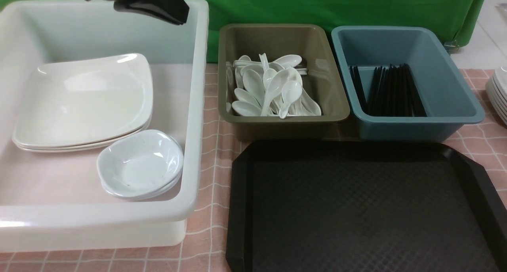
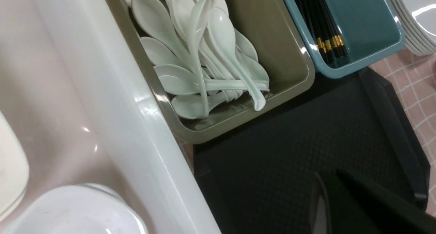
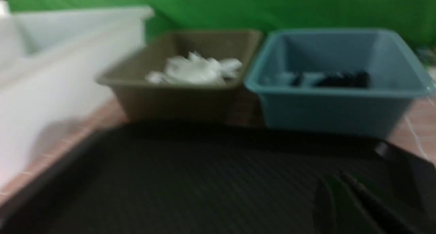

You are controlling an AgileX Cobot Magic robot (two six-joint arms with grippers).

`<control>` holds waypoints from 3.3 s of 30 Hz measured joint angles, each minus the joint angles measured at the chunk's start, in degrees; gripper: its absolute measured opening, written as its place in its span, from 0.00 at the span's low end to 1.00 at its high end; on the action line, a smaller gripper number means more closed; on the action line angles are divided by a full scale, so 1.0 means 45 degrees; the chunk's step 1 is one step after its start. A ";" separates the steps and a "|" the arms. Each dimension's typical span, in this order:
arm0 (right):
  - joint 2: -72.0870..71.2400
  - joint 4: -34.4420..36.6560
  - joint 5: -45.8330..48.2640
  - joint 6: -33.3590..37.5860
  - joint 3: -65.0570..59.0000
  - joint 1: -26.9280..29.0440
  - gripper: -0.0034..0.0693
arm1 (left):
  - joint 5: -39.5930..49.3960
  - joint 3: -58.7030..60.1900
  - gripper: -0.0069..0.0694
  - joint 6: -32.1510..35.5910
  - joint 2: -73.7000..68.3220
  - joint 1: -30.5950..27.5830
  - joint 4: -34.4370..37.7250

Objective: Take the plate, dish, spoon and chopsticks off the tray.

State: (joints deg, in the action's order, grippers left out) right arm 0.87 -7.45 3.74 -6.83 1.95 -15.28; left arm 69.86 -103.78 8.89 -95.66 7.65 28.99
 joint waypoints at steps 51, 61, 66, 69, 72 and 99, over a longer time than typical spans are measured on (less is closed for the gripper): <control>0.0000 0.1025 0.1467 0.2388 -0.0287 0.2341 0.29 | 0.0060 0.3577 0.09 -0.0522 0.5036 0.0000 -0.0754; 0.0000 0.1025 0.1467 0.2425 -0.0287 0.2341 0.32 | -0.0031 0.8146 0.09 0.0072 1.0443 0.0000 -0.1101; 0.0000 0.1025 0.1467 0.2434 -0.0287 0.2341 0.33 | -0.2192 1.1458 0.09 0.0162 1.4170 0.0000 -0.1382; 0.0000 0.1025 0.1480 0.2434 -0.0287 0.2341 0.33 | -0.4775 1.3208 0.09 0.0231 1.6105 0.0000 -0.1658; 0.0000 0.1025 0.1480 0.2434 -0.0287 0.2341 0.33 | -0.6486 1.4328 0.09 0.0312 1.7197 0.0000 -0.2074; 0.0000 0.1025 0.1480 0.2434 -0.0287 0.2341 0.38 | -1.3586 2.1750 0.09 -0.0480 1.9562 -0.0865 -0.4137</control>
State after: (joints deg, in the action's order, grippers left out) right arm 0.87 -2.84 10.40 4.13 0.66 -4.74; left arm 8.73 -5.90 6.73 -7.63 3.76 10.38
